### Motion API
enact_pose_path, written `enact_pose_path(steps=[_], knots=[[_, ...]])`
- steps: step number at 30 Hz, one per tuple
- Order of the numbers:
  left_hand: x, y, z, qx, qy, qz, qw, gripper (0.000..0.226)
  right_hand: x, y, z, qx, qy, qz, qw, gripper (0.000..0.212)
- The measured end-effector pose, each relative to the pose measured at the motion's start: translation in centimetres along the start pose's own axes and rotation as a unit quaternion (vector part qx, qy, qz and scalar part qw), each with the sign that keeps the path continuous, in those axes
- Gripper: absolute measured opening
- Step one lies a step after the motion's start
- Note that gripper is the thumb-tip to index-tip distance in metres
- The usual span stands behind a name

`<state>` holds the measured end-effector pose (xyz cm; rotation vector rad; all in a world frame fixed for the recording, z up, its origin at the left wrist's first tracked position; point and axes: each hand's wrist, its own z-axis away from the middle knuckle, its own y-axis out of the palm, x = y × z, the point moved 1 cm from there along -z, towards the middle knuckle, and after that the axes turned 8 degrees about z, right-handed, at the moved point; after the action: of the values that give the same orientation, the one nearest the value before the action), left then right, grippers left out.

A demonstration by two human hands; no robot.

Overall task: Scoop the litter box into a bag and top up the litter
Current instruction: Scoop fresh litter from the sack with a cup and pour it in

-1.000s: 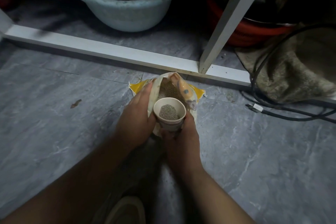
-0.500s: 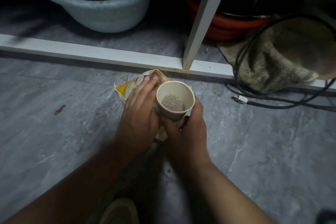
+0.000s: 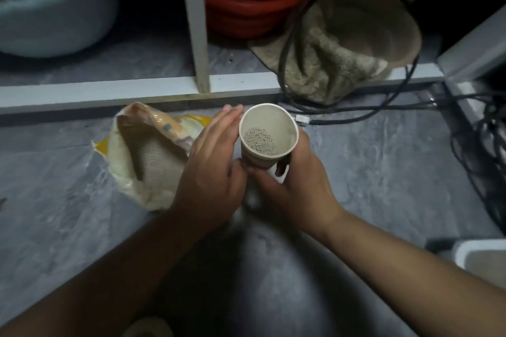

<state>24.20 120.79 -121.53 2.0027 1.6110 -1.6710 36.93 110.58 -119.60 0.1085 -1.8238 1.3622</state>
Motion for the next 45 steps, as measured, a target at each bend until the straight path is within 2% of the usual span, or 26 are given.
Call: enact_pose_path(steps=[9,13,18,22,25,33,37,45], knots=[[-4.3,6.1,-1.0,0.144,0.042,0.044,0.988,0.077,-6.3,-6.6,3.9,-0.026,0.083,0.054,0.995,0.076],[-7.1,7.5,0.6,0.211,0.024,0.042,0.976,0.081,-8.1,-8.1,6.7,-0.043,0.126,0.009,0.991,0.057],[-12.2,7.1,2.9,0.273,0.030,0.020,0.961,0.082,-6.3,-11.2,13.2,-0.060,0.201,-0.012,0.978,0.061],[-17.8,5.7,4.8,0.333,-0.025,0.036,0.942,0.085,-3.9,-14.9,17.3,-0.092,0.244,-0.024,0.965,0.059],[-22.3,4.3,5.7,0.377,-0.050,0.056,0.923,0.082,-1.7,-17.7,20.3,-0.093,0.293,-0.037,0.951,0.056],[-33.0,2.5,5.0,0.443,-0.082,0.110,0.886,0.076,3.3,-25.0,27.2,-0.148,0.402,-0.052,0.902,0.075],[-37.7,3.0,3.6,0.459,-0.075,0.147,0.873,0.077,4.1,-28.0,28.1,-0.186,0.441,-0.057,0.876,0.074],[-44.4,6.0,2.2,0.534,-0.037,0.185,0.824,0.075,3.5,-32.6,32.0,-0.258,0.498,-0.088,0.823,0.076]])
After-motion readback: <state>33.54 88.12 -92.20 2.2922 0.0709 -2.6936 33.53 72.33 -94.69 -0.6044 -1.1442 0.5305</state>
